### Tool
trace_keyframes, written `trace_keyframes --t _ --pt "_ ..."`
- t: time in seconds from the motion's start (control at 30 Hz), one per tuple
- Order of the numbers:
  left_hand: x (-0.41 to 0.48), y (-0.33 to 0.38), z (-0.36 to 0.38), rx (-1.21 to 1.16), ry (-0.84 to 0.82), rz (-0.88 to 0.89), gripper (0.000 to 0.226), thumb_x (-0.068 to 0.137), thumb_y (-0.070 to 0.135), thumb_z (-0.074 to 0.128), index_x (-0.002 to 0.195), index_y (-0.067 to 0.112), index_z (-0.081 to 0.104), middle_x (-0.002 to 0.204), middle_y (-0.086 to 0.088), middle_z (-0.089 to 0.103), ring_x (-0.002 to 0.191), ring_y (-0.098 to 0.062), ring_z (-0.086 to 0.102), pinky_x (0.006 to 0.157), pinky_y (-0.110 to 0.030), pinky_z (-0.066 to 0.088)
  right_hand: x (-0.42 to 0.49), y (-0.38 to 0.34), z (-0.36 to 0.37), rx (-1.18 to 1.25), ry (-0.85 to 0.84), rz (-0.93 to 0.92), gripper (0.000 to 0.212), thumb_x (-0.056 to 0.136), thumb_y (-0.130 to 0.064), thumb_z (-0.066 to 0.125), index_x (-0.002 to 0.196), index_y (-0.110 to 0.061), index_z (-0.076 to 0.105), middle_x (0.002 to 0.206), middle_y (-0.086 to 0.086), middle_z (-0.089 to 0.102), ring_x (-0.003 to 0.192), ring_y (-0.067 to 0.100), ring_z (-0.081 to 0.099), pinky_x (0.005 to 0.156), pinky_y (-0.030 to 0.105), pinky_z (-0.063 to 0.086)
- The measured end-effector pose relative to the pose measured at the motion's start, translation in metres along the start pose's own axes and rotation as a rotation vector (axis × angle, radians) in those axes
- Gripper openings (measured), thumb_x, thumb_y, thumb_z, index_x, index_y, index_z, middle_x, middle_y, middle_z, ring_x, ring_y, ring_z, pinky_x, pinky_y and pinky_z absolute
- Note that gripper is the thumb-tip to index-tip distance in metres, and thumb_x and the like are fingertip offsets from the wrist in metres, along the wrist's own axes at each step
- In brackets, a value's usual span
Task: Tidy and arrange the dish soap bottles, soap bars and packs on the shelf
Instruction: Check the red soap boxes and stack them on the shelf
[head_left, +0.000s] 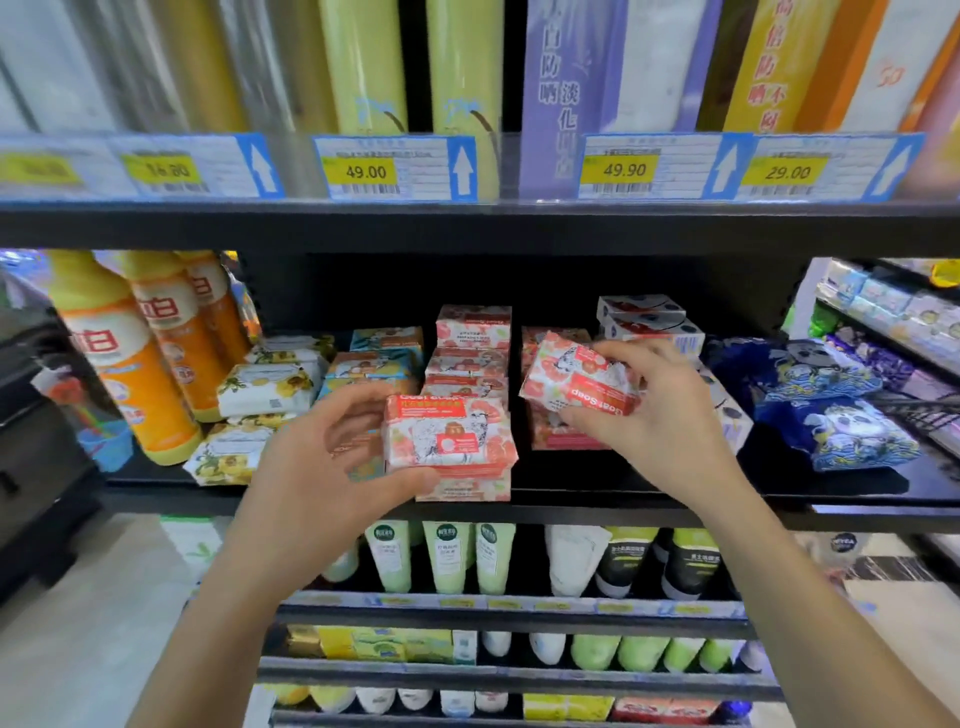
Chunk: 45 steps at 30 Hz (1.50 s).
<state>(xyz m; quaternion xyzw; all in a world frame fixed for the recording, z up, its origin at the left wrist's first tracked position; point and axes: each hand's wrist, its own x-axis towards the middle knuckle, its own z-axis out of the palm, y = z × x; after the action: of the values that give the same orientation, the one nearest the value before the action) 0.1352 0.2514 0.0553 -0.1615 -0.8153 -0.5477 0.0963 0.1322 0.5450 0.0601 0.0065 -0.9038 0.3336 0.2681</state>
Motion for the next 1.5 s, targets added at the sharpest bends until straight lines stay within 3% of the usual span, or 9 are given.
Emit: trace_keyframes --t 0.1,0.23,0.43,0.63,0.87,1.03,1.2,1.33,1.5 --pt "-0.007 -0.004 -0.020 -0.039 0.072 -0.040 0.073 0.051 0.037 0.089 0.119 0.032 0.065 0.109 0.020 0.074 0.110 0.003 0.066 0.093 -0.025 0.057 0.024 -0.020 0.026 -0.041 -0.058 -0.049 0.072 0.075 -0.038 0.090 0.138 -0.018 0.061 0.124 -0.001 0.051 0.110 0.010 0.049 0.091 0.022 0.042" --pt "-0.010 -0.010 -0.032 -0.112 0.108 -0.080 0.064 0.052 0.026 0.089 0.111 0.032 0.065 0.101 0.025 0.074 0.103 0.006 0.068 0.087 -0.012 0.055 0.067 -0.036 0.063 -0.108 -0.147 -0.052 0.076 0.077 -0.036 0.089 0.143 -0.015 0.057 0.140 0.007 0.047 0.124 0.021 0.053 0.100 0.026 0.042" --pt "-0.010 -0.024 -0.045 -0.195 0.115 -0.135 0.072 0.050 0.030 0.090 0.117 0.026 0.064 0.108 0.015 0.075 0.109 -0.007 0.070 0.095 -0.040 0.059 0.105 -0.045 0.101 -0.232 -0.244 -0.035 0.075 0.084 -0.034 0.084 0.148 -0.017 0.050 0.150 0.011 0.040 0.141 0.030 0.038 0.115 0.037 0.037" --pt "-0.006 -0.033 -0.047 -0.180 0.113 -0.137 0.073 0.053 0.029 0.091 0.120 0.025 0.063 0.109 0.015 0.074 0.110 -0.003 0.069 0.093 -0.039 0.061 0.105 -0.039 0.111 -0.170 -0.232 -0.006 0.067 0.085 -0.028 0.084 0.144 -0.021 0.054 0.153 0.006 0.044 0.142 0.028 0.039 0.116 0.044 0.040" --pt "0.001 -0.035 -0.046 -0.164 0.086 -0.125 0.070 0.057 0.022 0.092 0.120 0.027 0.062 0.106 0.025 0.073 0.108 0.006 0.066 0.092 -0.023 0.059 0.073 -0.055 0.088 0.041 -0.132 -0.099 0.044 0.089 -0.041 0.076 0.130 -0.028 0.066 0.140 -0.009 0.058 0.132 0.011 0.053 0.110 0.029 0.042" --pt "0.008 -0.035 -0.043 -0.191 0.055 -0.078 0.070 0.059 0.021 0.092 0.122 0.027 0.063 0.111 0.020 0.073 0.113 0.000 0.066 0.094 -0.030 0.060 0.013 -0.090 0.058 0.192 -0.403 -0.224 0.075 0.071 -0.058 0.083 0.139 -0.041 0.057 0.135 -0.026 0.055 0.127 -0.005 0.052 0.104 0.020 0.043" --pt "0.013 -0.034 -0.035 -0.218 0.012 -0.004 0.072 0.057 0.027 0.091 0.123 0.031 0.062 0.117 0.017 0.072 0.119 -0.002 0.064 0.099 -0.039 0.057 -0.001 -0.086 0.063 0.047 -0.315 -0.277 0.082 0.069 -0.055 0.088 0.141 -0.032 0.057 0.131 -0.020 0.053 0.121 -0.003 0.050 0.100 0.019 0.044" --pt "0.020 -0.035 -0.036 -0.027 -0.060 0.048 0.080 0.065 0.051 0.084 0.137 0.047 0.050 0.134 0.029 0.060 0.129 0.006 0.053 0.111 -0.034 0.047 0.001 -0.083 0.058 0.048 -0.242 -0.286 0.075 0.070 -0.051 0.088 0.137 -0.031 0.060 0.126 -0.019 0.056 0.117 -0.003 0.053 0.096 0.014 0.045" --pt "0.028 -0.051 -0.041 0.439 -0.099 0.123 0.094 0.079 0.060 0.076 0.157 0.041 0.027 0.151 0.030 0.029 0.136 0.005 0.031 0.115 -0.029 0.033 0.020 -0.068 0.063 -0.037 -0.102 -0.178 0.076 0.072 -0.041 0.090 0.139 -0.020 0.060 0.131 -0.011 0.054 0.120 0.007 0.053 0.103 0.032 0.048"
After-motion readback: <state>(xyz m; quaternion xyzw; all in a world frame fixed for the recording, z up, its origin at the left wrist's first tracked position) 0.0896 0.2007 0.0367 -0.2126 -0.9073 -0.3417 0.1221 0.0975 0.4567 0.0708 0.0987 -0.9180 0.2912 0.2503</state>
